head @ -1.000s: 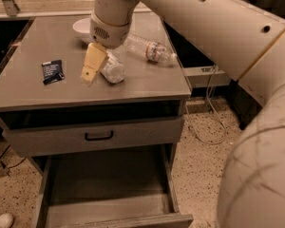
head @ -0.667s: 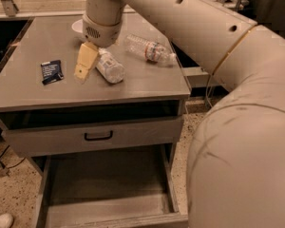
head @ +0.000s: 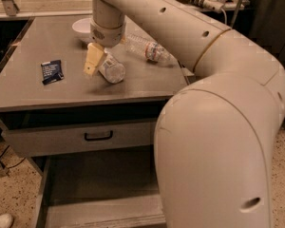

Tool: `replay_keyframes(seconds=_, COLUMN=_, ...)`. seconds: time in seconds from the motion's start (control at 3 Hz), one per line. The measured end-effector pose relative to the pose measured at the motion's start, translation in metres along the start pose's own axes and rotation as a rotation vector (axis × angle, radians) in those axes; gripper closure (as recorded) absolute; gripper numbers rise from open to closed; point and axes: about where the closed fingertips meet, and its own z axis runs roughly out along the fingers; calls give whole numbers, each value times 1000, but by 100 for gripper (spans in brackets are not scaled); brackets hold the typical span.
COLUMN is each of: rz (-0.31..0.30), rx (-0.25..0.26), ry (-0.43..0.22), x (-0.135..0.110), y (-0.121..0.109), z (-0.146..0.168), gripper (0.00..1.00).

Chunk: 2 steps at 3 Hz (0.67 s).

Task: Place blue plastic bottle into middle drawer

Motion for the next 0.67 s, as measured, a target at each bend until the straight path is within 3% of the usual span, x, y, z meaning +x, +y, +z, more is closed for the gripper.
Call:
replay_keyframes(seconds=0.33, rz=43, rx=5, ry=26, x=9, y=-20, z=18, gripper=0)
replay_keyframes(seconds=0.67, rz=43, rx=5, ry=26, x=9, y=-21, z=20, gripper=19)
